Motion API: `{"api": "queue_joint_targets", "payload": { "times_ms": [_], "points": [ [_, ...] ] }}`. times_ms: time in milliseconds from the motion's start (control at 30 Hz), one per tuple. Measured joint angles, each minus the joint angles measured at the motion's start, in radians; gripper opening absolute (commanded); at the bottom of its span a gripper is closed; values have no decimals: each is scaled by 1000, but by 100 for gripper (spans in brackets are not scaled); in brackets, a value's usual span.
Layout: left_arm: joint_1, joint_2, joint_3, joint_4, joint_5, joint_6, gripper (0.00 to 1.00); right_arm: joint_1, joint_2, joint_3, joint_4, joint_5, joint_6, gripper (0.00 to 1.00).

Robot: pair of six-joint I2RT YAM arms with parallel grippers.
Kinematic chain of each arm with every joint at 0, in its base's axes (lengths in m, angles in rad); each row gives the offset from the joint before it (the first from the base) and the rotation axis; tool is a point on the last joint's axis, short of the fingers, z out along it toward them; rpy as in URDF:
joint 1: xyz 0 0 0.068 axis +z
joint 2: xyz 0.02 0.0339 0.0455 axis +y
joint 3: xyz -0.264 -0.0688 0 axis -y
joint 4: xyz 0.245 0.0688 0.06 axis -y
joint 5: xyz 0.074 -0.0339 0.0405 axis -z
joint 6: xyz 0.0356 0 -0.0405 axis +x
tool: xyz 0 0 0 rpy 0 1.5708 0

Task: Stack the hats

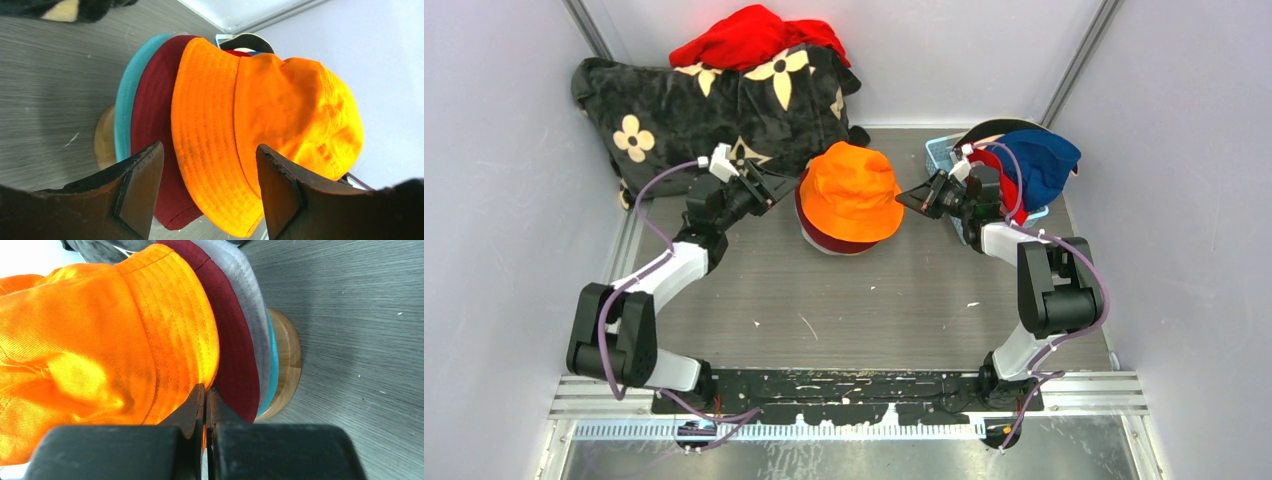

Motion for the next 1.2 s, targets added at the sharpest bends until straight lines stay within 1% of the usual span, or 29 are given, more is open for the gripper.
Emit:
{"api": "queue_joint_targets", "payload": {
  "times_ms": [233, 533, 667, 767, 833, 900, 1000, 1033, 1067, 1100, 1200],
  "points": [
    [0, 124, -16, 209, 88, -168, 67, 0, 0, 5, 0, -2, -5, 1],
    [0, 203, -66, 368, 148, -309, 67, 0, -1, 11, -4, -3, -8, 1],
    [0, 232, -90, 410, 166, -353, 66, 0, -2, 11, -7, -3, -9, 1],
    [0, 252, -97, 451, 175, -385, 63, 0, -5, 11, -11, -2, -11, 1],
    [0, 265, -97, 482, 183, -401, 54, 0, -8, 12, -14, -2, -12, 1],
    [0, 285, -97, 528, 193, -427, 41, 0, -9, 14, -16, -2, -13, 1],
    [0, 332, -97, 617, 201, -479, 11, 0, -9, 17, -19, -2, -15, 1],
    [0, 357, -97, 661, 203, -497, 2, 0, -10, 17, -19, -2, -16, 1],
    [0, 380, -97, 698, 206, -522, 0, 0, -10, 17, -19, -2, -16, 1],
    [0, 407, -97, 741, 211, -544, 0, 0, -9, 17, -19, -2, -16, 1],
    [0, 448, -102, 806, 216, -581, 0, 1, -10, 17, -19, -2, -16, 1]
  ]
}}
